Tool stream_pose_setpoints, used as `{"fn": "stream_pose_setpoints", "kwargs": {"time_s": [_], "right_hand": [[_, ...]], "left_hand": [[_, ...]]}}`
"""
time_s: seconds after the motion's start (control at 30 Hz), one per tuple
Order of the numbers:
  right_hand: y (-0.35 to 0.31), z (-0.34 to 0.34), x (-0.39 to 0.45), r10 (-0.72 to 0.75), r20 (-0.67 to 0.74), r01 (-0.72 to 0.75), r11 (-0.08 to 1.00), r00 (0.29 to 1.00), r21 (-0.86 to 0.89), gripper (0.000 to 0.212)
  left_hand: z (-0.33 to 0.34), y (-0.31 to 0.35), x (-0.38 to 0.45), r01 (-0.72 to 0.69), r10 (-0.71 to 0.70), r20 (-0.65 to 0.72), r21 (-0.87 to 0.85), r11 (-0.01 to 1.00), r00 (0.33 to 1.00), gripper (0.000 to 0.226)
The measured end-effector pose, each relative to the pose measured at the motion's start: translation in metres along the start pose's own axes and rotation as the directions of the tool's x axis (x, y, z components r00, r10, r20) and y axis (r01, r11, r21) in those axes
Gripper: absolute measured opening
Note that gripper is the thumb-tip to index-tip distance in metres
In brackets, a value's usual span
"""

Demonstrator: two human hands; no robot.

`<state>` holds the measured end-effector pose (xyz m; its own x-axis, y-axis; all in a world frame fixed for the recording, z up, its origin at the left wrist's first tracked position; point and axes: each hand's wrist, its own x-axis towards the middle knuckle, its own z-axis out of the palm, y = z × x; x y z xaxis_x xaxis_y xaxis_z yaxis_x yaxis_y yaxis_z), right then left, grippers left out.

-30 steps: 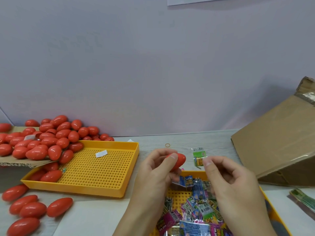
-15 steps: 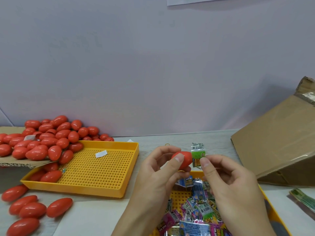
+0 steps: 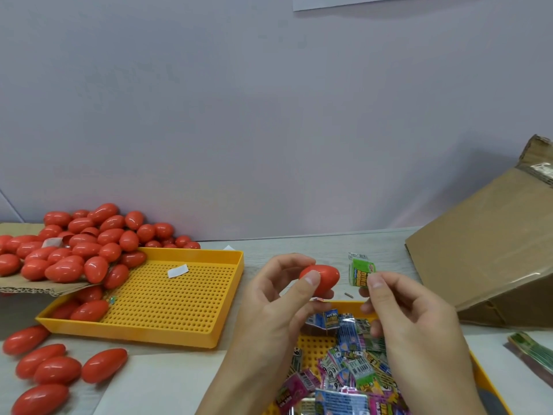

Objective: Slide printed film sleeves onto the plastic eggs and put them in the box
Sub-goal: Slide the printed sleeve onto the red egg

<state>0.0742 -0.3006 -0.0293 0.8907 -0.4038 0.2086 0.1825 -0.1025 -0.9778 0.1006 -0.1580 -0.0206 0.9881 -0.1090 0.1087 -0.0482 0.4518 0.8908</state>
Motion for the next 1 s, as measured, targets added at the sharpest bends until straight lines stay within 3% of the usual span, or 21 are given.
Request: {"fn": "stream_pose_setpoints", "kwargs": {"time_s": [0.07,0.17,0.33,0.57,0.73,1.0], "right_hand": [[-0.0011,0.0012,-0.0002,-0.006,0.036,0.006,1.000,0.999,-0.010,0.028],[-0.0026,0.0040,-0.0014,0.012,0.096,-0.014,1.000,0.995,0.014,0.016],[-0.0035,0.0032,-0.0022,0.001,0.132,-0.004,1.000,0.991,0.026,0.027],[-0.0007,0.0033,-0.0006,-0.044,0.114,0.040,0.999,0.993,0.034,0.020],[0.0028,0.0024,0.0007,-0.067,0.118,0.061,0.996,0.991,0.058,0.018],[0.0040,0.0032,0.0009,-0.105,0.136,0.095,0.992,0.985,0.079,0.029]], "left_hand": [[0.0000,0.0002,-0.0001,-0.002,0.002,0.007,0.006,1.000,1.000,0.026],[0.0003,-0.0002,-0.0006,-0.005,0.005,0.008,0.024,1.000,1.000,0.026],[0.0011,-0.0017,-0.0007,-0.032,0.030,0.014,0.092,0.995,0.999,0.023],[0.0003,-0.0031,-0.0011,-0.042,0.037,0.040,0.139,0.989,0.999,0.019],[0.0013,-0.0035,-0.0018,-0.039,0.028,0.076,0.142,0.989,0.997,0.030],[-0.0006,-0.0048,-0.0001,-0.020,0.006,0.096,0.150,0.988,0.995,0.034]]}}
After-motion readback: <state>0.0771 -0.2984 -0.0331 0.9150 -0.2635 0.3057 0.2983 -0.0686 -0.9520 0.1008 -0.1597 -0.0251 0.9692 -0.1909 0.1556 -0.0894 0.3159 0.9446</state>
